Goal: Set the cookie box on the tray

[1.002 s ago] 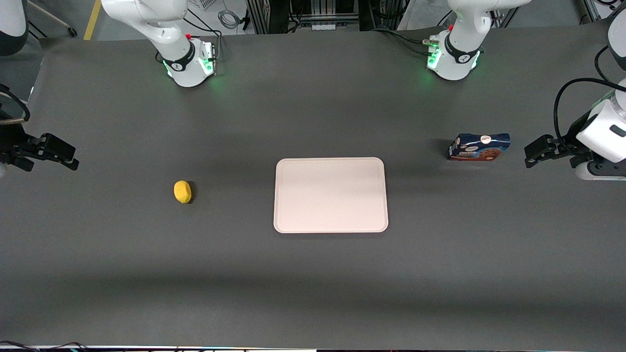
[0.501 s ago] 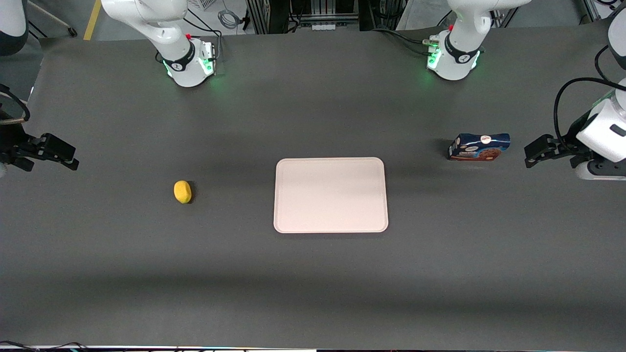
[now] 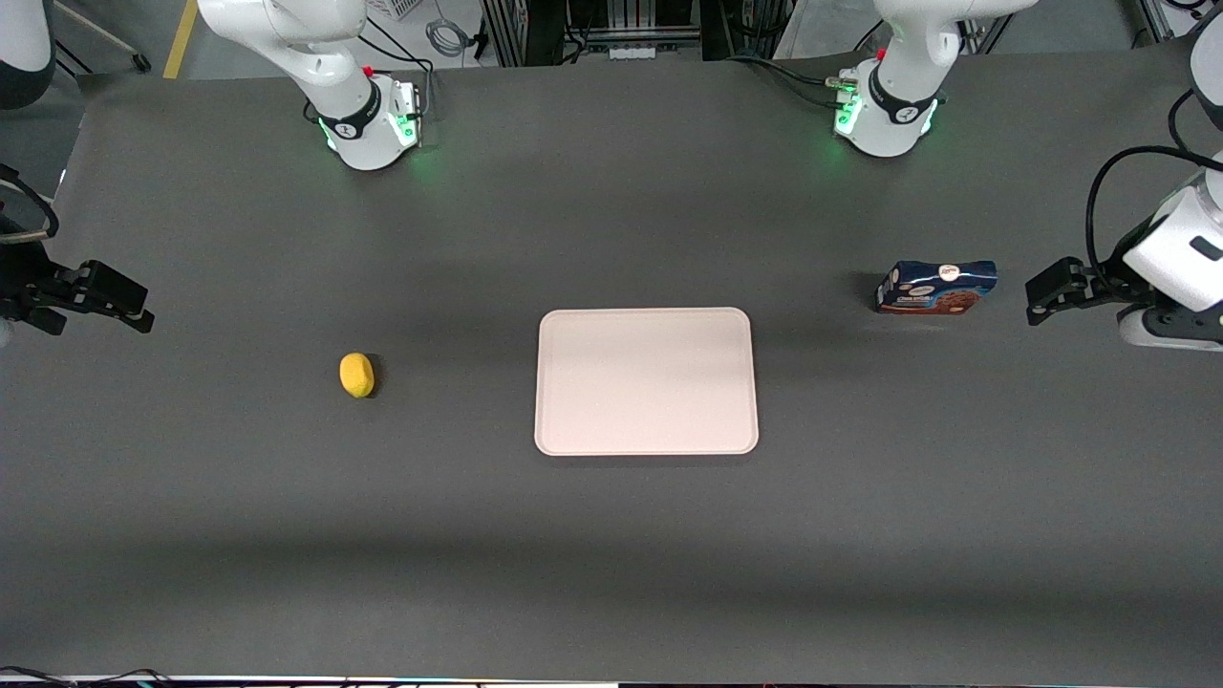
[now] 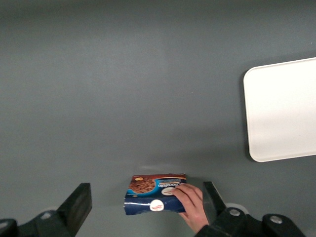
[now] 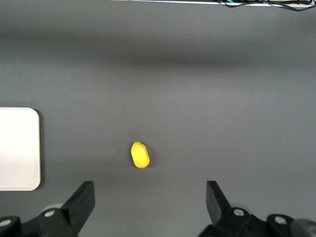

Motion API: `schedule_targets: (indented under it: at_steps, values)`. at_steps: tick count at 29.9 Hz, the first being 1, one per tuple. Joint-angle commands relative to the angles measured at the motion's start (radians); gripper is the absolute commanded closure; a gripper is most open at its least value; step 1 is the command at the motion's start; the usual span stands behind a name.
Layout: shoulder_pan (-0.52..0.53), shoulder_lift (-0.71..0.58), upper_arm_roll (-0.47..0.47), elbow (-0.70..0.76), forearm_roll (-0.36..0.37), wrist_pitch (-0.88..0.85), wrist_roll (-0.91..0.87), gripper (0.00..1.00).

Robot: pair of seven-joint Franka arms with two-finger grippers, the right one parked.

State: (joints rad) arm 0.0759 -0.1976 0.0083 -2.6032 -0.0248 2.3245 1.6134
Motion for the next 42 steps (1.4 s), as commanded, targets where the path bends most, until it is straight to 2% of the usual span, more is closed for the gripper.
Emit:
schedule_targets:
  at_steps: [1, 8, 24, 42]
  values:
    - [-0.010, -0.046, -0.016, -0.043, -0.009, 0.029, -0.016, 0.00]
    - [-0.018, -0.045, -0.059, -0.052, -0.009, 0.068, -0.016, 0.00]
    - [-0.018, -0.026, -0.062, -0.164, -0.009, 0.269, 0.013, 0.00]
    - [-0.016, -0.011, -0.060, -0.218, -0.007, 0.351, 0.022, 0.00]
